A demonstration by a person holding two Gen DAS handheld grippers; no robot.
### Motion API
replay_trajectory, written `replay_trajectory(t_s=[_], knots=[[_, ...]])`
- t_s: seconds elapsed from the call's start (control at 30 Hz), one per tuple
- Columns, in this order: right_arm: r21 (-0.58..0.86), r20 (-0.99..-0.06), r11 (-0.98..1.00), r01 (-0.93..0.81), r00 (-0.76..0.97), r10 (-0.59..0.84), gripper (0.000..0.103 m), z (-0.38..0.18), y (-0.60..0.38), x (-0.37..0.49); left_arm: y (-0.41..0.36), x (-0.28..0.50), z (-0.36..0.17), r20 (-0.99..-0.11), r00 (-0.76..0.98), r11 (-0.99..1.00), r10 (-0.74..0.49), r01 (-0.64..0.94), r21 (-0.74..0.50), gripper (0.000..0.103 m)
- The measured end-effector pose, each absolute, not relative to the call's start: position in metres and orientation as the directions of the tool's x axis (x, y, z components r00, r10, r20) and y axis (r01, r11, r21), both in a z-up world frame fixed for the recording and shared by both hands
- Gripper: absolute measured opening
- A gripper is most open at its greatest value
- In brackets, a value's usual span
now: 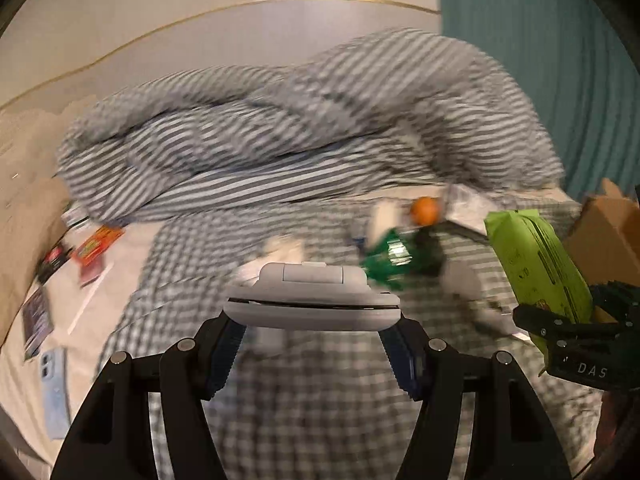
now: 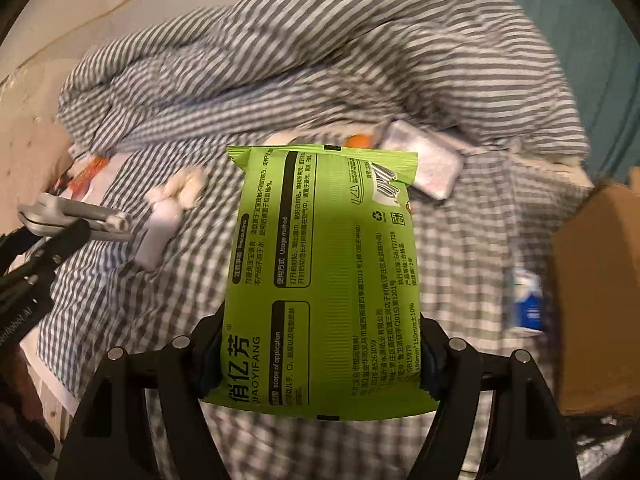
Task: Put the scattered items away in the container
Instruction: 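Carry white stand with left gripper while right carries wipes pack into box, release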
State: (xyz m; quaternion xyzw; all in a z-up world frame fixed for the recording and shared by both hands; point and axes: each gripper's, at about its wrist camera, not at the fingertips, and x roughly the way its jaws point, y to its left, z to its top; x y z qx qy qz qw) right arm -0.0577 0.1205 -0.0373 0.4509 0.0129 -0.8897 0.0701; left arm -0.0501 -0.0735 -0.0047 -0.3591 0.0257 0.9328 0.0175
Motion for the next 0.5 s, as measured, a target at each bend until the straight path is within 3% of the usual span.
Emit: replay_trajectory(t_s=[0.2,0.5], knots=[[0.045,-0.764,-0.998,0.050,-0.641,-0.066,0.073,0.003,0.201,-0.038,0.018,-0.057,0.029,-0.642,-0.758,-0.983,0.118,-0.180,0.033,0.066],[-0.026,-0.699,-0.985,-0.171,-0.701,0.140,0.073,0.054,0.344,0.007,0.184,-0.054,0.073,-0.606,-0.717,-0.904,0.345,-0.428,-0.007,0.066]])
